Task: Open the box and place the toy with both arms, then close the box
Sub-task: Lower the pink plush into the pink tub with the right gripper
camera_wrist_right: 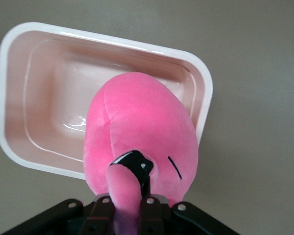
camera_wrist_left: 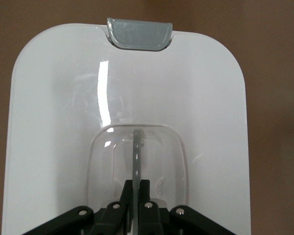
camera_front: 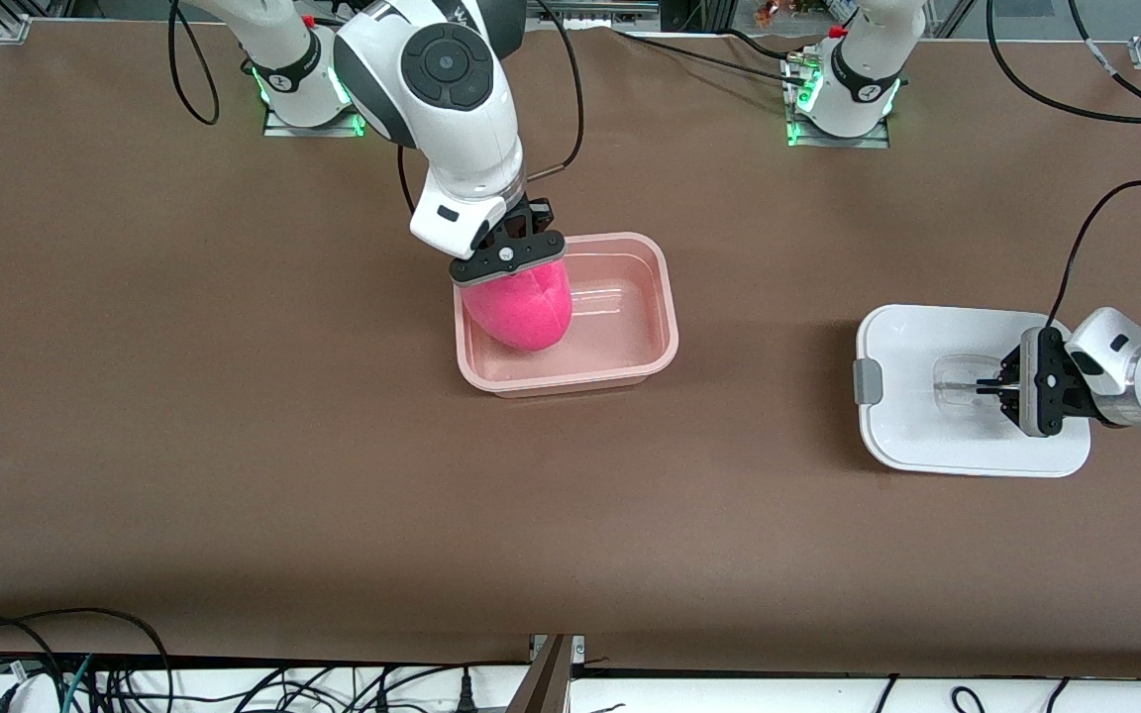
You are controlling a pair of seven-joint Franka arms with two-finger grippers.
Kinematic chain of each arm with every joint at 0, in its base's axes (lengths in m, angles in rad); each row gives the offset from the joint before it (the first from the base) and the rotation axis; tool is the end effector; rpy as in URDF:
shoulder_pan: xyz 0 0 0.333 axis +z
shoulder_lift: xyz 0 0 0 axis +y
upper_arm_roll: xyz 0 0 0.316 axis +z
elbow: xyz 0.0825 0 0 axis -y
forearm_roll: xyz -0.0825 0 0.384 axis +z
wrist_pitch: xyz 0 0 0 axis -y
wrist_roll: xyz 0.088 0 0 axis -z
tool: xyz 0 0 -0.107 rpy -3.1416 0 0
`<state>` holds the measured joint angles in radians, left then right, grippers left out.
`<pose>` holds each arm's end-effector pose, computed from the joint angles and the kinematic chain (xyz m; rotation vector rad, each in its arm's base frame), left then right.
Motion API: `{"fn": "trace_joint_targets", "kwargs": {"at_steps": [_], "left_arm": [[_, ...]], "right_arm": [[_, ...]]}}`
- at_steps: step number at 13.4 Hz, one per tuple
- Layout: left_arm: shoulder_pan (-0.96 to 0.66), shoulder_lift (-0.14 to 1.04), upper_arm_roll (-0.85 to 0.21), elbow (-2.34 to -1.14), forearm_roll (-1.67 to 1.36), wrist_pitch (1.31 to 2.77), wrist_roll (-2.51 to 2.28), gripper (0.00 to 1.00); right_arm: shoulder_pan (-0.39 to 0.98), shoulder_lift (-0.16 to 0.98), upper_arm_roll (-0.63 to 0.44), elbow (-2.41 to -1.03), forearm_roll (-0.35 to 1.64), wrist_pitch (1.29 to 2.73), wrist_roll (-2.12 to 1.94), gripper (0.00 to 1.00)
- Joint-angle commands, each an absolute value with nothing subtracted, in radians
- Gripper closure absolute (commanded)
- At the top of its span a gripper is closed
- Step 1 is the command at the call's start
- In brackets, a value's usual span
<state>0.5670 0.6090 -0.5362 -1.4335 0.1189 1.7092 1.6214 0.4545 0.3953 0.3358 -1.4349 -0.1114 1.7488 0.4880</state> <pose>0.6696 0.0953 0.3568 1.9922 -2.0089 -0.0411 0.4996 0.4421 0.4718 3.0837 0.4740 -0.0921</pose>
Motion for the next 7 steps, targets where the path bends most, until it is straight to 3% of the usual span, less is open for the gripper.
{"fn": "trace_joint_targets", "kwargs": {"at_steps": [1,7], "left_arm": [[0.569,0.600,-0.540,-1.433,0.133,1.707,1.664,1.00],[0.571,0.600,-0.541,-1.437,0.133,1.707,1.666,1.00]], "right_arm": [[0.480,0.393,0.336,-1.436,-0.153,1.726,0.554,0.88],[0.554,0.414,0.336,-1.433,-0.261,1.732,0.688,0.88]]}}
